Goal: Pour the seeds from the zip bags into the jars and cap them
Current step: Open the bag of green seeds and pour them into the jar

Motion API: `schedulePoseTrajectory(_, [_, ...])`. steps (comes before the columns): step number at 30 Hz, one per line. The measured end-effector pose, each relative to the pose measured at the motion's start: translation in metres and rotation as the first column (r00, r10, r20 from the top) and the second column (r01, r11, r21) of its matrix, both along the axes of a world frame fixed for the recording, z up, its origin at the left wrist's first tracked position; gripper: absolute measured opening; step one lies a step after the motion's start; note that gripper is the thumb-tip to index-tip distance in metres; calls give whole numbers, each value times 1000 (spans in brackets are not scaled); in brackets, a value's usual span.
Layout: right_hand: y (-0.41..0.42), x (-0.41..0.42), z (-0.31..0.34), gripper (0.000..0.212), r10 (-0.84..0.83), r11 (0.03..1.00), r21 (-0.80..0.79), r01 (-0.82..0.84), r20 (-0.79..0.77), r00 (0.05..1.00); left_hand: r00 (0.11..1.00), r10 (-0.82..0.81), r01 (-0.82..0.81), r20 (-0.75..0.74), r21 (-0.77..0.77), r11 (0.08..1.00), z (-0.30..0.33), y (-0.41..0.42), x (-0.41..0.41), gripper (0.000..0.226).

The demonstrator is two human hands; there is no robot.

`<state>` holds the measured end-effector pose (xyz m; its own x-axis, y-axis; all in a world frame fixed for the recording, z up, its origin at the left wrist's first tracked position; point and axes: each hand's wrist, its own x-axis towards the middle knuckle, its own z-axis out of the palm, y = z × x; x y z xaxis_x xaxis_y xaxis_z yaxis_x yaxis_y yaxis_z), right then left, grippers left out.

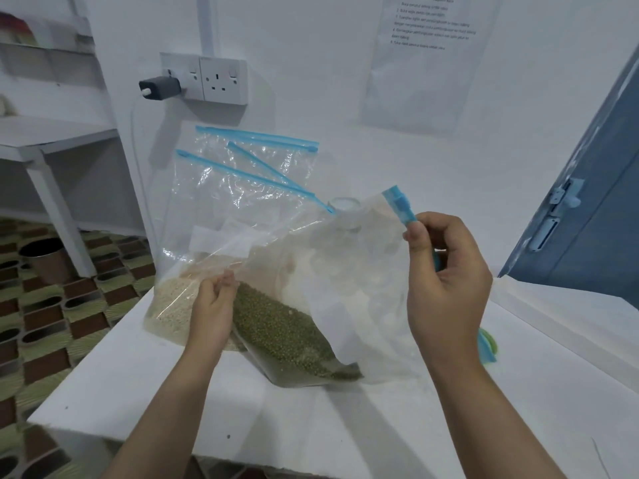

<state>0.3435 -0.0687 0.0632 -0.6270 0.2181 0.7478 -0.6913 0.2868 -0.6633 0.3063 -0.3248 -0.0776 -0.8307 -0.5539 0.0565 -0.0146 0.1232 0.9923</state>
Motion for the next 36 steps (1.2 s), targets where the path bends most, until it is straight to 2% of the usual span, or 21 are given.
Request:
schedulePoseTrajectory(1, [0,0,-1,10,-11,1000,2,11,-1,1000,1000,24,-23,-9,93,995,0,-1,0,63])
schedulePoseTrajectory(4, [3,0,-4,11,-45,999,5,45,11,999,990,111,-78,-85,325,943,8,-5,2,34])
schedulePoseTrajectory(6, [5,0,-6,10,-61,998,-4,61,21,998,980,152,-85,-126,422,903,14,-5,3,21])
schedulePoseTrajectory(8, [8,1,-7,10,-77,997,-8,77,22,997,975,149,-58,-164,460,886,15,-2,3,23])
schedulePoseTrajectory(12, [11,2,-7,11,-98,995,-20,99,29,995,970,127,-33,-207,405,914,13,2,1,39])
schedulePoseTrajectory(14, [12,2,-7,10,-98,995,-20,99,37,994,966,149,-62,-211,372,926,15,4,0,33])
schedulePoseTrajectory(17, [13,2,-7,10,-93,995,-26,94,48,995,965,187,-139,-186,241,960,12,2,-5,18])
schedulePoseTrajectory(20, [13,1,-7,11,-91,995,-21,92,47,995,959,223,-206,-174,111,972,6,-2,-8,13])
schedulePoseTrajectory(24, [12,-2,-8,11,-88,996,-16,89,47,995,974,190,-196,-122,-38,980,1,-5,-8,11])
schedulePoseTrajectory(27, [12,-4,-8,11,-85,996,-13,86,46,995,978,128,-151,-167,-134,979,-2,-7,-5,10])
schedulePoseTrajectory(30, [13,-6,-10,11,-82,996,-14,83,48,996,968,103,-135,-229,-130,982,-3,-7,-1,9])
schedulePoseTrajectory(33, [14,-7,-12,10,-73,997,-26,75,53,996,958,129,-149,-255,-62,987,-4,0,0,5])
schedulePoseTrajectory(36, [18,-7,-13,11,-70,997,-34,71,50,996,941,175,-179,-291,12,984,-2,11,-2,13])
